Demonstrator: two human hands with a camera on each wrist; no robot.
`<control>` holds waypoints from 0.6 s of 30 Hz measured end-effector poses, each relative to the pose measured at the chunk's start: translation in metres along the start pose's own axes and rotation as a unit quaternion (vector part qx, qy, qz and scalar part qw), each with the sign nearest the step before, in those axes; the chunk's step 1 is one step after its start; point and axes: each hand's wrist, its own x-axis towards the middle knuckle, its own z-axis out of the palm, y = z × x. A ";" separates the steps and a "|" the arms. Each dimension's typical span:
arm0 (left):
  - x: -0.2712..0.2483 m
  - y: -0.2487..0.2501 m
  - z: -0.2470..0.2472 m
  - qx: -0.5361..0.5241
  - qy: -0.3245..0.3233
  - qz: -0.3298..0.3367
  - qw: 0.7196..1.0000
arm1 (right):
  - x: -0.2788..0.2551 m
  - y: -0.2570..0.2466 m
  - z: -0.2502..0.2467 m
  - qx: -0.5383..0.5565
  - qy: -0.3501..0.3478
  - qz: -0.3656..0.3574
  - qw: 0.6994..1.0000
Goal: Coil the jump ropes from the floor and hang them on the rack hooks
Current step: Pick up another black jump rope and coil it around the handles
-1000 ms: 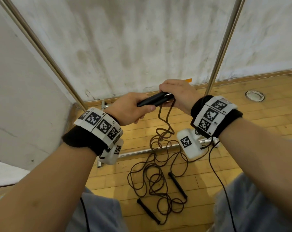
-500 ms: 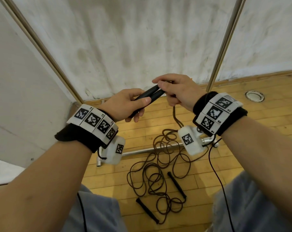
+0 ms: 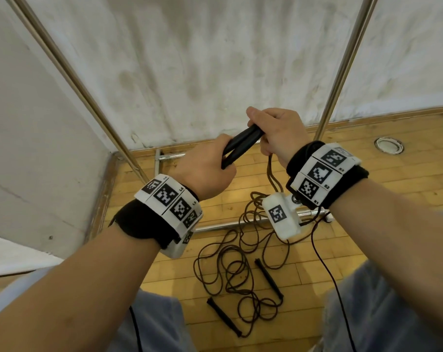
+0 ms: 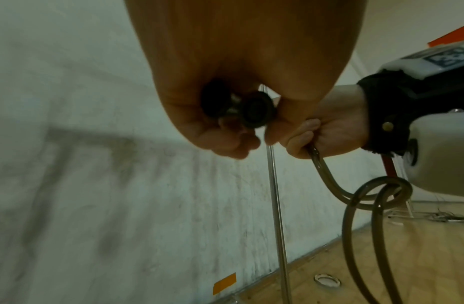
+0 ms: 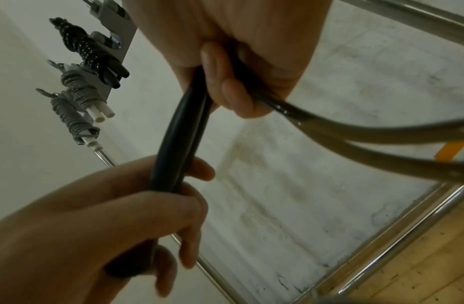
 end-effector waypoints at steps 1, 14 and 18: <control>0.001 0.000 0.000 0.015 0.010 -0.002 1.000 | 0.000 0.000 0.001 -0.005 0.004 -0.002 1.000; -0.002 0.004 -0.003 -0.168 -0.079 -0.009 0.983 | -0.002 -0.002 -0.005 -0.259 0.063 -0.057 0.962; -0.002 0.005 0.000 -0.167 -0.089 -0.035 0.981 | -0.005 0.000 0.000 -0.272 0.066 -0.059 0.958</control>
